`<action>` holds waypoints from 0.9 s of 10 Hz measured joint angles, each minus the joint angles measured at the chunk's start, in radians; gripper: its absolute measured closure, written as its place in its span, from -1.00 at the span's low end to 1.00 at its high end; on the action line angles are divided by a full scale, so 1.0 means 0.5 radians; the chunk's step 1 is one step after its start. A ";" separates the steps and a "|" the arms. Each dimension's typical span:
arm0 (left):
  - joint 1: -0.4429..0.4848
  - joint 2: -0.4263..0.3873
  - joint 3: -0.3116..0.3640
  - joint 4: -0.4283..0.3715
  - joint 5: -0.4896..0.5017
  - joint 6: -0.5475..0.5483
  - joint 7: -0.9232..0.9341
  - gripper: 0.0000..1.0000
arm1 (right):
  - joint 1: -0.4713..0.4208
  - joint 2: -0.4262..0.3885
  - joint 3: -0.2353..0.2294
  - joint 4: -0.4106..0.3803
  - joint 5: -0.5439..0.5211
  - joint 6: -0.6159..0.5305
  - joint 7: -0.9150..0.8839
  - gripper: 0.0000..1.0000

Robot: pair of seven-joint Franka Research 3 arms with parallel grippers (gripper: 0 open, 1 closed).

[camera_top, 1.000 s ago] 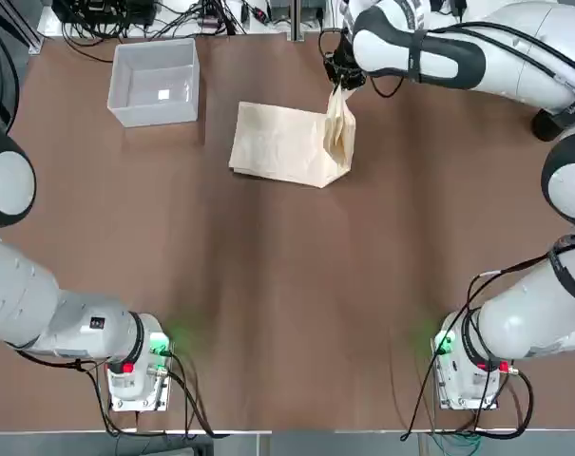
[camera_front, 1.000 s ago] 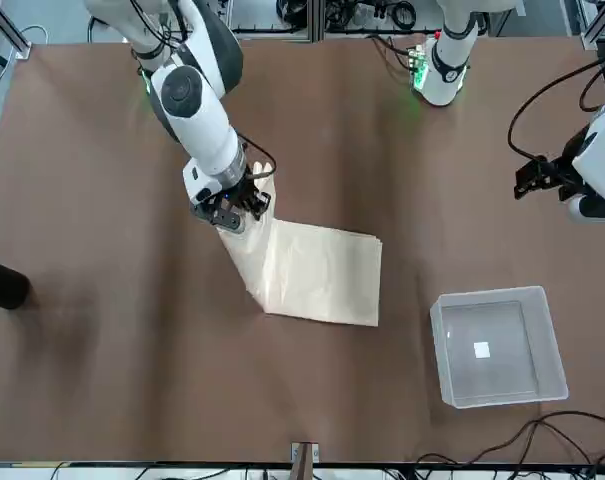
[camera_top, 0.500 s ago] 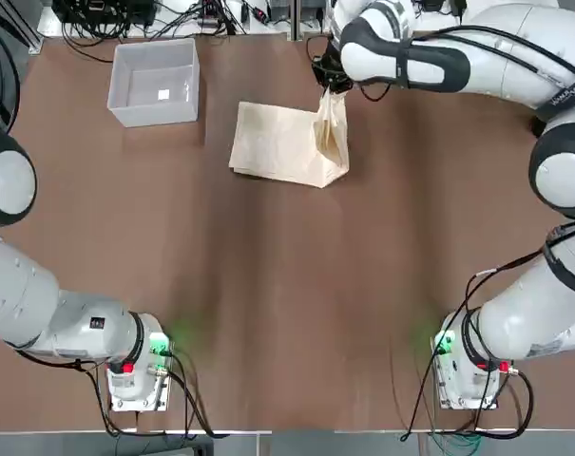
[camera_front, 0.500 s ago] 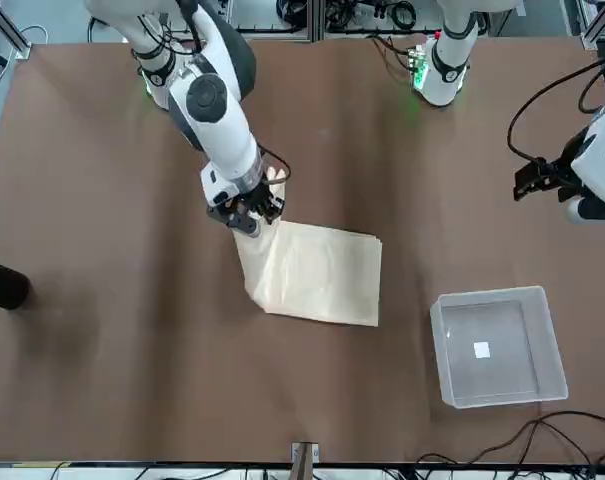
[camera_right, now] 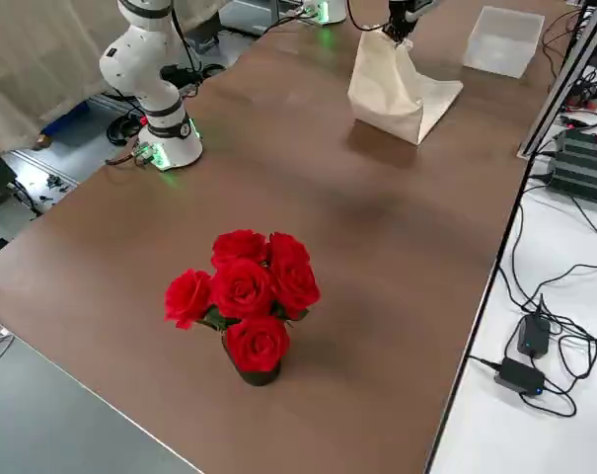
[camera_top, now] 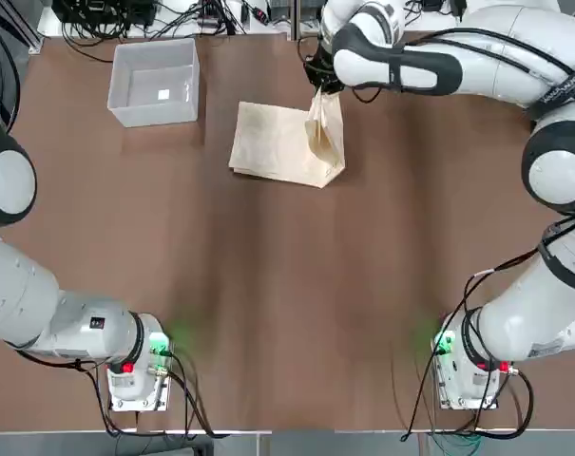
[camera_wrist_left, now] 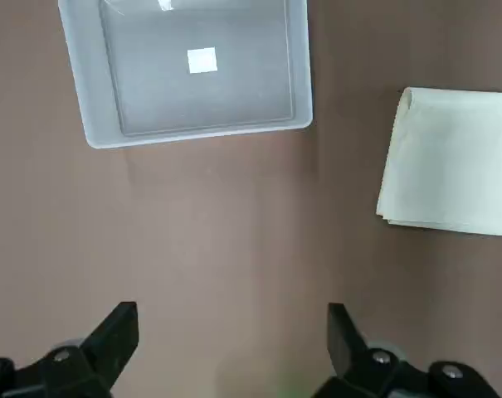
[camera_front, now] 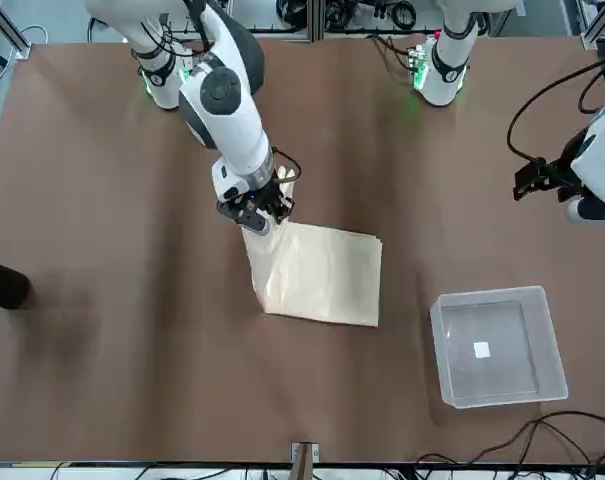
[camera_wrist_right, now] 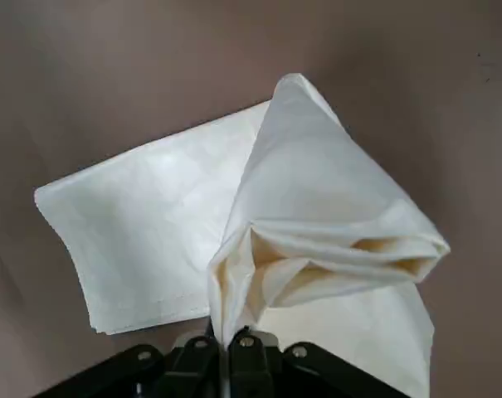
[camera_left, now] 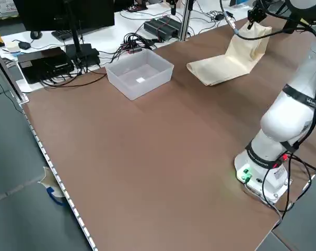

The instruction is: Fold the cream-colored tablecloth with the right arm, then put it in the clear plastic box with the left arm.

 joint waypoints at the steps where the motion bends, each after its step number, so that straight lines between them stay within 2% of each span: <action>1: 0.000 0.000 0.000 0.000 0.000 0.000 0.000 -1.00 | 0.015 0.033 0.011 0.029 -0.034 0.000 0.045 0.92; 6: 0.000 0.000 0.000 0.000 0.000 0.000 0.000 -1.00 | 0.085 0.115 0.035 0.170 -0.084 -0.005 0.188 0.92; 9: 0.000 0.000 0.000 0.000 0.000 0.000 0.000 -1.00 | 0.114 0.196 0.040 0.188 -0.192 0.002 0.327 0.92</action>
